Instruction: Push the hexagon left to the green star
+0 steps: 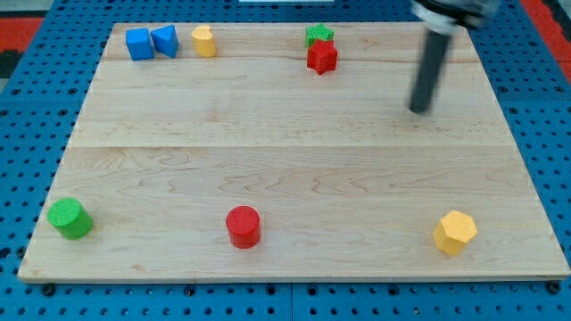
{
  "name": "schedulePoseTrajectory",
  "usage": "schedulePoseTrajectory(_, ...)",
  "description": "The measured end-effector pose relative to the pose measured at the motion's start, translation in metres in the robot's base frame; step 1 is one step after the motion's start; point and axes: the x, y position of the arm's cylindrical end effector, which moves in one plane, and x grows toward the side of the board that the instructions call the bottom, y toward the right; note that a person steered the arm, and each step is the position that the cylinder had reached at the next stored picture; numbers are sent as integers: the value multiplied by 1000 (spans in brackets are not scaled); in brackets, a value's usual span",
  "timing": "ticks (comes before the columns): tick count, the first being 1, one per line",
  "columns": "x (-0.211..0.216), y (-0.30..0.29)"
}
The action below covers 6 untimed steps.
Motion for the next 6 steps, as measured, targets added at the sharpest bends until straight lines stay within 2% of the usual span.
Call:
schedulePoseTrajectory(1,104,40)
schedulePoseTrajectory(2,168,16)
schedulePoseTrajectory(6,121,-174)
